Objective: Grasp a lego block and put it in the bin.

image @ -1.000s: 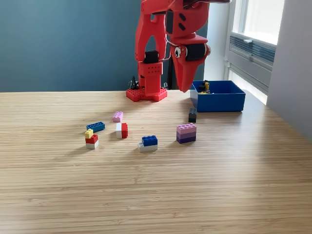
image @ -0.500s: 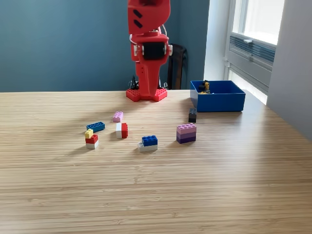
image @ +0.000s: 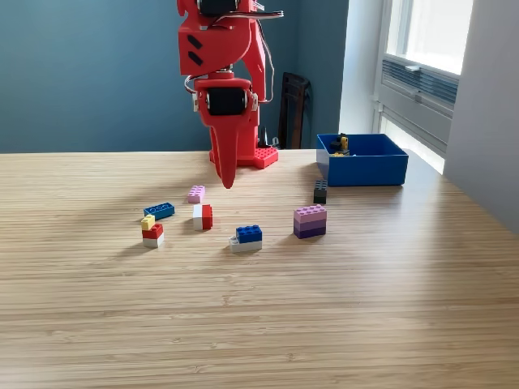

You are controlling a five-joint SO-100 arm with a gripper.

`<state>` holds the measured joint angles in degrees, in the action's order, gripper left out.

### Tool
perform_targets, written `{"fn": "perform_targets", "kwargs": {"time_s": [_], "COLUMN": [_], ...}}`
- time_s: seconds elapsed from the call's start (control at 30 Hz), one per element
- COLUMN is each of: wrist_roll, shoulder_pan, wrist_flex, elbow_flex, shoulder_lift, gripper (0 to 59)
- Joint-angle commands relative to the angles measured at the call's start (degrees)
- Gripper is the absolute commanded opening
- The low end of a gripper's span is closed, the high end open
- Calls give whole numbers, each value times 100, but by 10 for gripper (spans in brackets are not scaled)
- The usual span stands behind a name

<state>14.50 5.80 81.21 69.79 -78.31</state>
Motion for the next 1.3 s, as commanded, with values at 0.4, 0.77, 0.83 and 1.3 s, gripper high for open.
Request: {"fn": "perform_targets", "kwargs": {"time_s": [0.4,0.77,0.83,1.3], "wrist_roll": [264,132,53,-668], "shoulder_pan": [-255,-281,-316,-510], "wrist_flex": [-229,123,123,149], "elbow_flex": [-659,-1951,-2074,-1424], "shoulder_lift": [1459,2575,2751,2909], "gripper": [244,184,86,0]}}
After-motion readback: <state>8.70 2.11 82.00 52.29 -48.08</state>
